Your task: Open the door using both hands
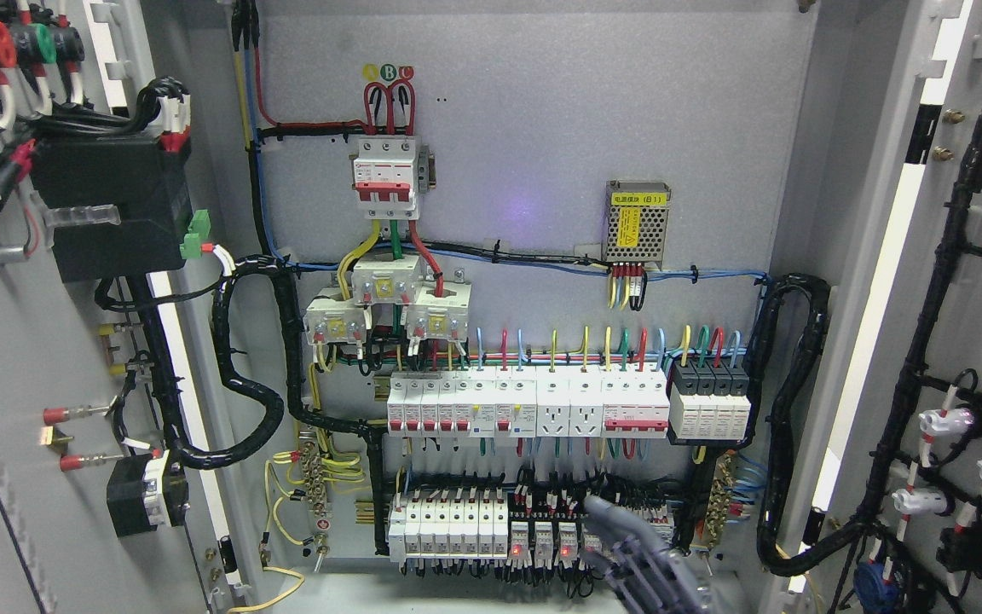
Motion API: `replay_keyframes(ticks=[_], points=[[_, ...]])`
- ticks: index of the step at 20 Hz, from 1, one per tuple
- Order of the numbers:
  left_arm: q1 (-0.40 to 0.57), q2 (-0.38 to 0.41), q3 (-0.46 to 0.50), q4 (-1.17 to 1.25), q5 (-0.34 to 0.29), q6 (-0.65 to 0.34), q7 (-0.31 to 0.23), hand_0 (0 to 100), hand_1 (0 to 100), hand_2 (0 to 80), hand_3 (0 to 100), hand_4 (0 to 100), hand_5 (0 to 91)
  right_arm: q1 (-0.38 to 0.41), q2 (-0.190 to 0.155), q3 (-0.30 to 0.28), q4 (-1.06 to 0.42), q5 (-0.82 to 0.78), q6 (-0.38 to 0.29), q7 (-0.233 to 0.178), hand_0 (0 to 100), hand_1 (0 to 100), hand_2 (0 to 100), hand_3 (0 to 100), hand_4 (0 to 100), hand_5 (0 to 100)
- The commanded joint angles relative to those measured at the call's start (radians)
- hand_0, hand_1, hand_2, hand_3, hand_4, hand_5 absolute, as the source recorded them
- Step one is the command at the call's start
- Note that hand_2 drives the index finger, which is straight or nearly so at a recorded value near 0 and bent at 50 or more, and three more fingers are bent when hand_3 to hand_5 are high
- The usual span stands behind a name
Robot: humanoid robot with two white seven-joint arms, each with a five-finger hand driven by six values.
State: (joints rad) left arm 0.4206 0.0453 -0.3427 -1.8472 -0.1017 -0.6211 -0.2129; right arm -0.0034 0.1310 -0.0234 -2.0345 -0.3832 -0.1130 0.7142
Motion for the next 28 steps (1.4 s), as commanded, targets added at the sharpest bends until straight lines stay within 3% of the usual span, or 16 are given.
replay_keyframes(ticks=[1,3,10,15,20,24,28], points=[[0.010,0.013,0.120,-0.181,0.004,-0.054,0.004,84,21,0.0,0,0,0.0,0.042,0.001,-0.076,-0.052,-0.005,-0.036,-0.042,0,0,0,0,0,0],[0.004,0.008,0.143,-0.194,0.004,-0.097,0.006,84,21,0.0,0,0,0.0,0.055,-0.001,-0.093,-0.050,-0.005,-0.043,-0.059,0,0,0,0,0,0],[-0.043,-0.021,0.220,-0.207,0.004,-0.180,0.007,84,21,0.0,0,0,0.0,0.100,-0.004,-0.223,-0.050,-0.006,-0.092,-0.059,0,0,0,0,0,0],[-0.138,-0.070,0.272,-0.211,0.004,-0.189,0.007,84,21,0.0,0,0,0.0,0.144,-0.004,-0.245,-0.052,-0.109,-0.183,-0.061,0,0,0,0,0,0],[-0.181,-0.087,0.356,-0.213,0.004,-0.238,0.007,84,21,0.0,0,0,0.0,0.161,-0.005,-0.331,-0.050,-0.143,-0.197,-0.059,0,0,0,0,0,0],[-0.178,-0.084,0.425,-0.213,0.005,-0.354,0.009,84,21,0.0,0,0,0.0,0.164,-0.005,-0.389,-0.049,-0.201,-0.203,-0.058,0,0,0,0,0,0],[-0.178,-0.084,0.485,-0.213,0.013,-0.373,0.009,84,21,0.0,0,0,0.0,0.164,-0.005,-0.426,-0.032,-0.203,-0.203,-0.058,0,0,0,0,0,0]])
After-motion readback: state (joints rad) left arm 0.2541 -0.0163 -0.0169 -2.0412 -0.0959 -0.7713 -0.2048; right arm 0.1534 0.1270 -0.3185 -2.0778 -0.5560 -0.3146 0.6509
